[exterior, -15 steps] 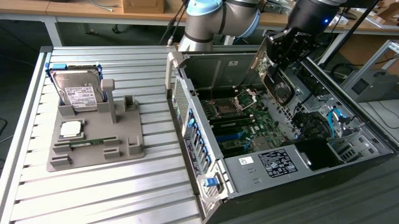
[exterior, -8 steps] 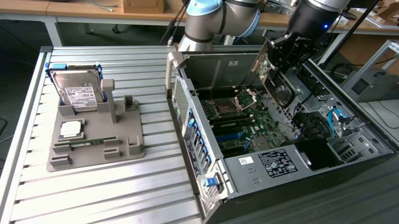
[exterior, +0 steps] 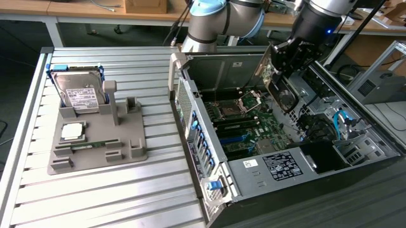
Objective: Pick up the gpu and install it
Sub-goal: 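Pick up the gpu and move the gpu toward the slot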
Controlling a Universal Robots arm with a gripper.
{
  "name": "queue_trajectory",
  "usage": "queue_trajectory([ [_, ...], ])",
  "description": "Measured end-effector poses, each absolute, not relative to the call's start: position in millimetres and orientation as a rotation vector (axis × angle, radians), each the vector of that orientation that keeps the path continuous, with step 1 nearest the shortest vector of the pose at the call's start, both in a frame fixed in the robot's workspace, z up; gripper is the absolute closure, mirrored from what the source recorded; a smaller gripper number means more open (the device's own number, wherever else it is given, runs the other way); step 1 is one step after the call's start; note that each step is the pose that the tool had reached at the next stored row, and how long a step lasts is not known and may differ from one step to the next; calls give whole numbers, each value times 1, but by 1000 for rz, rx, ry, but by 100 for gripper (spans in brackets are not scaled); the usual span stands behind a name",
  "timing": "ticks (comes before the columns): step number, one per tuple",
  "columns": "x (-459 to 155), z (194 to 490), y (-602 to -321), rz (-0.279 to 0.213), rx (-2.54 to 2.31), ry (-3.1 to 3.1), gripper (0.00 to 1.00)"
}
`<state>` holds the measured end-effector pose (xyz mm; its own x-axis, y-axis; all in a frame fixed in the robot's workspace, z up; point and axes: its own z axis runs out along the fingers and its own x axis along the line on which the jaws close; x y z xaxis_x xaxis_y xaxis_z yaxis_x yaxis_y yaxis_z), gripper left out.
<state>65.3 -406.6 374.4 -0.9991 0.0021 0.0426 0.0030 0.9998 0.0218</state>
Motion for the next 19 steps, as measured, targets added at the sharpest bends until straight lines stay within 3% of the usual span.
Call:
queue_trajectory([
  [19,68,369,-407,-34,1,-3099,73],
])
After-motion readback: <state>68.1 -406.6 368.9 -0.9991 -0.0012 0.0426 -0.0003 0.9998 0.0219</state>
